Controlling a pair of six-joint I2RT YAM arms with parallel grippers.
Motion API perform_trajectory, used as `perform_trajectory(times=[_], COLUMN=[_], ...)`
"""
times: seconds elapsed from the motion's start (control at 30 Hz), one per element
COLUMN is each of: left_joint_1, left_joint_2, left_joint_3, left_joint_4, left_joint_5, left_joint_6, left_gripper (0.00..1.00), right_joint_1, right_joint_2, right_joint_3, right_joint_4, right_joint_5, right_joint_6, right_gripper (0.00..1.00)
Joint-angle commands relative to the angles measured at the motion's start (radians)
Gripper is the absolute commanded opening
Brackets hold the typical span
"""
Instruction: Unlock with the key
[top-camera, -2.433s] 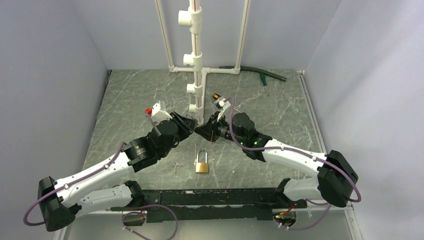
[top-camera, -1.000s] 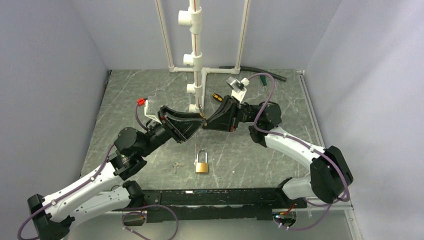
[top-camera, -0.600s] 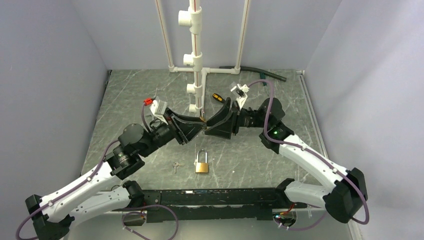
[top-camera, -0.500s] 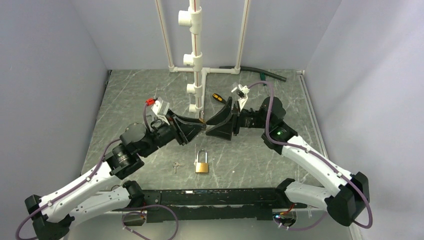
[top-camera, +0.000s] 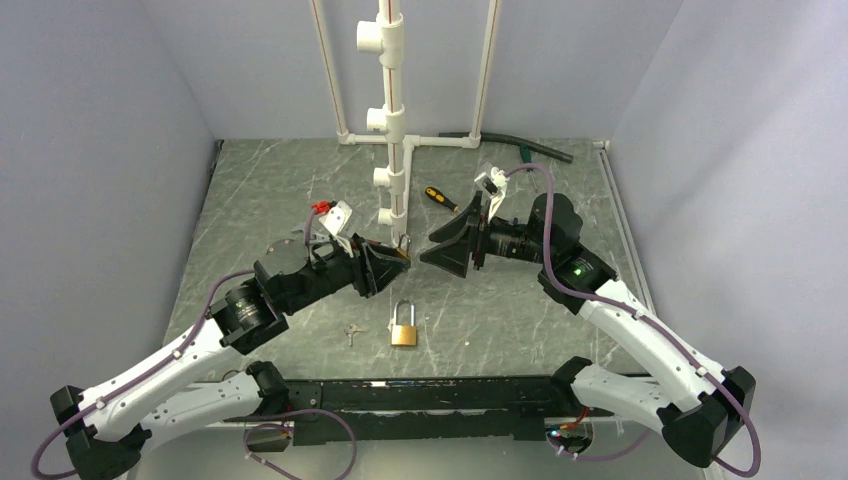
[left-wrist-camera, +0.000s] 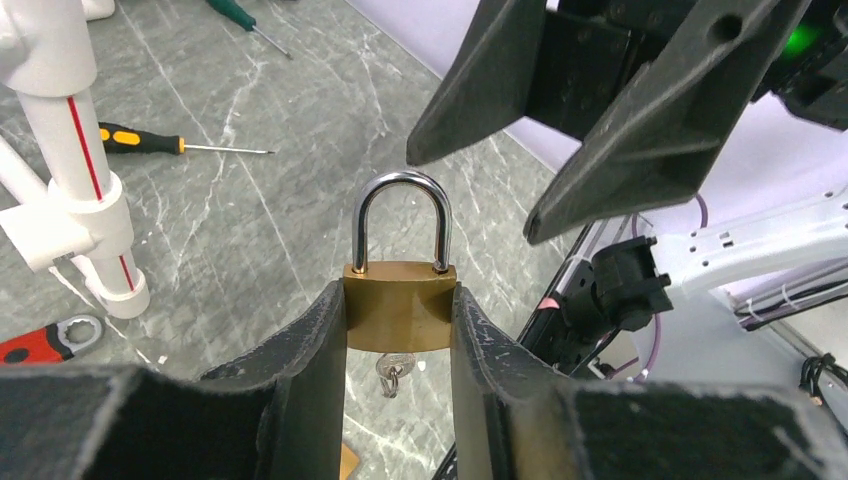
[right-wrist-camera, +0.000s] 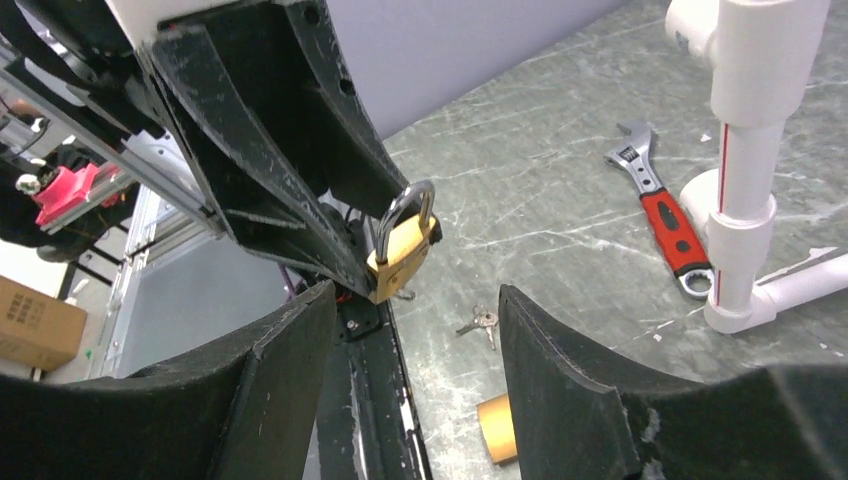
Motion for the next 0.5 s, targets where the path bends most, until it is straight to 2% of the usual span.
perform_trajectory(times=[0.0,0.47], left_joint_1=[-0.004,-0.004], left_joint_2=[-0.006,0.019], left_joint_3=[0.025,0.017], left_joint_4=[0.022,0.047], left_joint_5=[0.048,0.061], left_joint_6=[0.064,0.074], left_gripper=[0.0,0.0], right_joint_1=[0.001,0.003], right_joint_2=[0.007,0.097], right_joint_3=[0.069,0.082], right_joint_4=[0.015,0.135], right_joint_5=[0.044,-0.003], right_joint_6=[0.034,0.144], right_gripper=[0.62,0.57])
